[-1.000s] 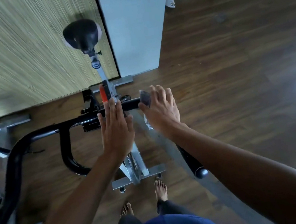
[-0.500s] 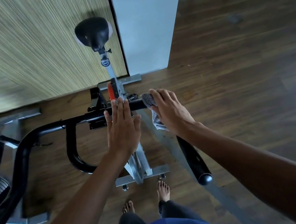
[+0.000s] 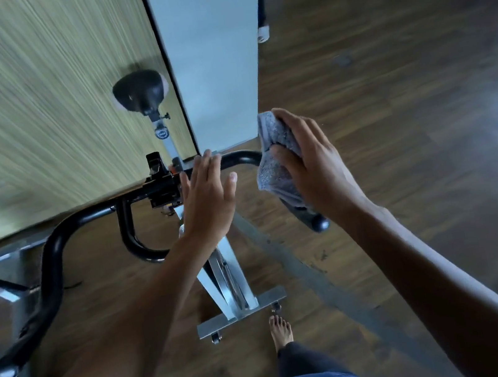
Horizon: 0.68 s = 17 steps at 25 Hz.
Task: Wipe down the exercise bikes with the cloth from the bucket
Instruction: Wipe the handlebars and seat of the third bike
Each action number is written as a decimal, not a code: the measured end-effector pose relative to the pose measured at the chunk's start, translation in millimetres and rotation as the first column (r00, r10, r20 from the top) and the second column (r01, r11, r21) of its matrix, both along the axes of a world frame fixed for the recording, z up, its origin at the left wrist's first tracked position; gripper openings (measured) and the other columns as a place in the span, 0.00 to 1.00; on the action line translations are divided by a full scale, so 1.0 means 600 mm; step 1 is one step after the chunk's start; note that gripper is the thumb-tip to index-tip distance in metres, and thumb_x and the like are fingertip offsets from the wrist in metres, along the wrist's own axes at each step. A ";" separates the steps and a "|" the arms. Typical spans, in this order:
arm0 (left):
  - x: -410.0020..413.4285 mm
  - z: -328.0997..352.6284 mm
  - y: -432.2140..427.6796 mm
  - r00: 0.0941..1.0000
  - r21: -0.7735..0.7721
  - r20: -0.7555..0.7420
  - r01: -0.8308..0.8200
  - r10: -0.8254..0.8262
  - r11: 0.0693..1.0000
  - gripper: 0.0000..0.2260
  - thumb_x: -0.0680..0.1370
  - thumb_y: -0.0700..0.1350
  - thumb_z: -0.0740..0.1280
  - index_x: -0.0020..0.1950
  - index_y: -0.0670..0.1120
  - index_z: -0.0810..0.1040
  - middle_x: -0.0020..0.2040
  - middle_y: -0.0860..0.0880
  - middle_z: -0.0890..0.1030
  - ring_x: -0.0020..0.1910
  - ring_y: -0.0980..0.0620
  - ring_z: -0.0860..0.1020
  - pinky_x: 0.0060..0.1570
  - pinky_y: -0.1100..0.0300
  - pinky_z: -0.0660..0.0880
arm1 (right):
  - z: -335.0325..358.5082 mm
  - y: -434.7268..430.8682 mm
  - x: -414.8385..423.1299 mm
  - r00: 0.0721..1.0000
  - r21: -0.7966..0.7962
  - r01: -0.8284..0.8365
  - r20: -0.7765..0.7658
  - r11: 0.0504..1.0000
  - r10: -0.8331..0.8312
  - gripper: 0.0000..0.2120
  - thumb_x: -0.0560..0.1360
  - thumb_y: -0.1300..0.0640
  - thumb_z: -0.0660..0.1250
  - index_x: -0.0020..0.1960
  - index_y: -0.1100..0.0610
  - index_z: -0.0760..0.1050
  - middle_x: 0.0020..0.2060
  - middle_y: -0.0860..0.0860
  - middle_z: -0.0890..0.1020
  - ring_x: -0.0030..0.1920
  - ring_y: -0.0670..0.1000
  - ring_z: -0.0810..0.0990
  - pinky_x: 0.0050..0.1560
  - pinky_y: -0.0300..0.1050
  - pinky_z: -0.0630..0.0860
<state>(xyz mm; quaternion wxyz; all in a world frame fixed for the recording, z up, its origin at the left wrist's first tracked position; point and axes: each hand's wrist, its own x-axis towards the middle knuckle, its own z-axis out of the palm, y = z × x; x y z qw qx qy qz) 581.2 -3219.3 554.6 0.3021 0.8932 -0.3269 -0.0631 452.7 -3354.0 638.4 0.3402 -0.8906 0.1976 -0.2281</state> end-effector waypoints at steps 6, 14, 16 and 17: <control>-0.104 0.033 0.040 0.969 -0.281 -0.035 0.224 -0.244 0.933 0.18 0.81 0.49 0.58 0.68 0.45 0.76 0.67 0.47 0.77 0.69 0.50 0.72 0.71 0.52 0.65 | -0.029 0.114 -0.175 0.966 0.027 0.183 0.179 0.983 -0.185 0.23 0.82 0.56 0.62 0.76 0.54 0.64 0.69 0.48 0.70 0.66 0.38 0.67 0.65 0.24 0.62; -0.148 0.015 0.001 0.848 -0.405 -0.246 0.351 -0.470 0.844 0.13 0.82 0.49 0.60 0.62 0.54 0.81 0.57 0.53 0.82 0.58 0.56 0.79 0.63 0.57 0.72 | -0.215 0.168 -0.224 0.859 0.057 0.343 0.386 0.938 -0.337 0.22 0.83 0.58 0.60 0.76 0.57 0.63 0.73 0.53 0.66 0.73 0.43 0.65 0.72 0.36 0.63; -0.153 -0.008 -0.014 0.832 -0.510 -0.234 0.335 -0.503 0.792 0.13 0.82 0.45 0.61 0.62 0.49 0.82 0.58 0.53 0.83 0.60 0.60 0.78 0.65 0.60 0.71 | -0.247 0.143 -0.186 0.820 0.020 0.337 0.485 0.941 -0.304 0.22 0.83 0.58 0.60 0.76 0.60 0.63 0.74 0.57 0.64 0.76 0.50 0.63 0.75 0.46 0.63; -0.156 -0.016 -0.018 0.825 -0.577 -0.233 0.309 -0.515 0.756 0.12 0.81 0.42 0.62 0.60 0.46 0.82 0.55 0.52 0.84 0.57 0.61 0.79 0.61 0.64 0.72 | -0.262 0.130 -0.166 0.800 -0.009 0.331 0.534 0.944 -0.276 0.22 0.83 0.58 0.60 0.76 0.61 0.62 0.74 0.59 0.63 0.76 0.54 0.62 0.75 0.52 0.63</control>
